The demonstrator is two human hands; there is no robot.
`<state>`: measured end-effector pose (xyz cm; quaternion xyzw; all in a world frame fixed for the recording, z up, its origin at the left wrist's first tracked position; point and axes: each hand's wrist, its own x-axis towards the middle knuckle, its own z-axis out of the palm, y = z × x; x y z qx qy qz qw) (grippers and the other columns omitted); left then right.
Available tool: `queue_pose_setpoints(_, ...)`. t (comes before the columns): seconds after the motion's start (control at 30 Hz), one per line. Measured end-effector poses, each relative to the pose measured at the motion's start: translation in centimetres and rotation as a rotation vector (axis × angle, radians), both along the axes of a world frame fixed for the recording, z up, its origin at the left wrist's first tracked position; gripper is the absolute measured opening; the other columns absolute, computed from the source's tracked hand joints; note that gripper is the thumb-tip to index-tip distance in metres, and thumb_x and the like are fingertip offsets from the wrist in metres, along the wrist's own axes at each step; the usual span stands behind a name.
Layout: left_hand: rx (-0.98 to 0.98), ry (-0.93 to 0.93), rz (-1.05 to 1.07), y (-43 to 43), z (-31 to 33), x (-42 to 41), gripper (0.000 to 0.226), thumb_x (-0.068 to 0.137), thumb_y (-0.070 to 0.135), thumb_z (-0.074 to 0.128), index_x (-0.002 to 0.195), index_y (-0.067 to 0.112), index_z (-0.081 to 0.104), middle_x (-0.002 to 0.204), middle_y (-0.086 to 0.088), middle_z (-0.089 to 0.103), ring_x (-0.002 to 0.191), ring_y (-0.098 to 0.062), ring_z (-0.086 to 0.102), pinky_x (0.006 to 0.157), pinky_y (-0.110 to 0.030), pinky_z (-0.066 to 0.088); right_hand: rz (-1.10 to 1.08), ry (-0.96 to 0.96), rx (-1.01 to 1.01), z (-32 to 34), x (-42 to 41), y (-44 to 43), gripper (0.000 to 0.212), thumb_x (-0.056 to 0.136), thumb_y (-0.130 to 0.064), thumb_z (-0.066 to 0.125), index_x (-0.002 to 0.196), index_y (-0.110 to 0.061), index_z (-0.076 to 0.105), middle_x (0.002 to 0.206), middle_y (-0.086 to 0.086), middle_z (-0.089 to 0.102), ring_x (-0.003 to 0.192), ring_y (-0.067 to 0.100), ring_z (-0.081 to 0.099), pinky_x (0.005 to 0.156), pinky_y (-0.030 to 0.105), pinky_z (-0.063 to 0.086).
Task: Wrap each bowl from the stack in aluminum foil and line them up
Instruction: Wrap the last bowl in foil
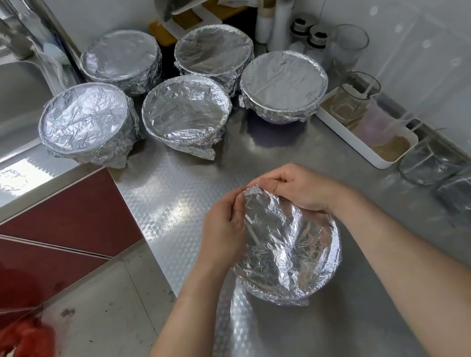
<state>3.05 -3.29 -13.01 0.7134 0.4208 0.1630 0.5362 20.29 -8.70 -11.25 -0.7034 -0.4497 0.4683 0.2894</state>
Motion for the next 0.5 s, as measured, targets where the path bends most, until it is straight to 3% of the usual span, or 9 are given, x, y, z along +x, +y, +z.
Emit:
queue_pose_setpoints(0.07, -0.01, 0.012, -0.016, 0.0, 0.3, 0.1, 0.03, 0.104, 0.022, 0.043, 0.126, 0.02, 0.064, 0.105, 0.005, 0.071, 0.099, -0.005, 0.065, 0.082, -0.009, 0.046, -0.012, 0.018, -0.025, 0.1, 0.0, -0.1, 0.029, 0.101, -0.027, 0.047, 0.119, -0.015, 0.067, 0.056, -0.014, 0.064, 0.043, -0.006, 0.053, 0.047, 0.008, 0.038)
queue_pose_setpoints(0.13, -0.085, 0.001, 0.019, 0.2, 0.4, -0.1, 0.034, 0.103, 0.026, 0.045, 0.135, 0.022, 0.056, 0.122, -0.004, 0.067, 0.112, -0.028, 0.061, 0.097, -0.033, 0.048, -0.031, 0.017, -0.009, 0.3, 0.2, -0.6, 0.033, 0.101, -0.03, 0.047, 0.124, -0.017, 0.065, 0.072, -0.026, 0.067, 0.067, -0.011, 0.06, 0.069, 0.007, 0.046)
queue_pose_setpoints(0.17, -0.133, -0.02, 0.066, 0.1, 0.7, -0.5, 0.037, 0.102, 0.028, 0.047, 0.139, 0.024, 0.052, 0.13, -0.002, 0.063, 0.116, -0.029, 0.06, 0.099, -0.039, 0.048, -0.037, 0.015, 0.011, 0.2, 0.6, -1.0, 0.034, 0.1, -0.035, 0.047, 0.126, -0.023, 0.064, 0.093, -0.025, 0.069, 0.089, -0.01, 0.061, 0.087, 0.014, 0.047)
queue_pose_setpoints(0.23, -0.199, -0.089, 0.16, -0.4, 1.2, -1.8, 0.04, 0.101, 0.03, 0.049, 0.141, 0.027, 0.049, 0.137, 0.008, 0.056, 0.122, -0.011, 0.055, 0.094, -0.02, 0.046, -0.083, 0.032, 0.021, 0.0, 1.6, -2.0, 0.037, 0.098, -0.043, 0.044, 0.128, -0.031, 0.061, 0.124, -0.015, 0.064, 0.116, 0.0, 0.054, 0.104, 0.024, 0.037)
queue_pose_setpoints(0.27, -0.223, -0.114, 0.184, -1.1, 1.4, -2.5, 0.04, 0.1, 0.031, 0.049, 0.141, 0.028, 0.05, 0.137, 0.012, 0.055, 0.122, -0.004, 0.052, 0.089, -0.01, 0.041, -0.116, 0.041, 0.005, -0.1, 1.8, -2.6, 0.038, 0.097, -0.045, 0.042, 0.128, -0.031, 0.061, 0.126, -0.007, 0.064, 0.115, 0.006, 0.056, 0.105, 0.028, 0.038)
queue_pose_setpoints(0.33, -0.298, -0.18, 0.223, -3.0, 1.7, -3.0, 0.033, 0.101, 0.03, 0.048, 0.133, 0.033, 0.054, 0.126, 0.025, 0.057, 0.115, 0.01, 0.053, 0.079, -0.001, 0.039, -0.163, 0.131, -0.031, -0.8, 1.7, -3.6, 0.036, 0.096, -0.047, 0.041, 0.114, -0.028, 0.066, 0.09, 0.008, 0.071, 0.076, 0.02, 0.066, 0.083, 0.033, 0.052)
queue_pose_setpoints(0.4, -0.346, -0.253, 0.302, -4.7, 1.6, -2.6, 0.024, 0.103, 0.027, 0.046, 0.117, 0.041, 0.058, 0.106, 0.035, 0.062, 0.103, 0.019, 0.055, 0.073, 0.0, 0.041, -0.212, 0.248, -0.041, -1.3, 0.6, -4.1, 0.029, 0.097, -0.045, 0.04, 0.093, -0.026, 0.062, 0.045, -0.003, 0.045, 0.033, 0.013, 0.034, 0.043, 0.022, 0.038)
queue_pose_setpoints(0.43, -0.332, -0.26, 0.341, -5.1, 1.6, -2.4, 0.024, 0.104, 0.028, 0.044, 0.112, 0.043, 0.06, 0.101, 0.035, 0.064, 0.1, 0.019, 0.056, 0.074, -0.001, 0.041, -0.233, 0.272, -0.036, -1.7, 0.3, -4.2, 0.027, 0.099, -0.043, 0.039, 0.088, -0.026, 0.058, 0.039, -0.008, 0.035, 0.03, 0.008, 0.023, 0.037, 0.019, 0.028)
queue_pose_setpoints(0.5, -0.314, -0.249, 0.39, -5.5, 1.1, -2.0, 0.025, 0.104, 0.031, 0.042, 0.11, 0.045, 0.061, 0.102, 0.035, 0.065, 0.098, 0.018, 0.056, 0.076, -0.003, 0.041, -0.264, 0.23, -0.027, -1.7, -0.1, -3.9, 0.033, 0.098, -0.047, 0.038, 0.09, -0.023, 0.06, 0.042, -0.008, 0.04, 0.034, 0.008, 0.026, 0.039, 0.019, 0.025)
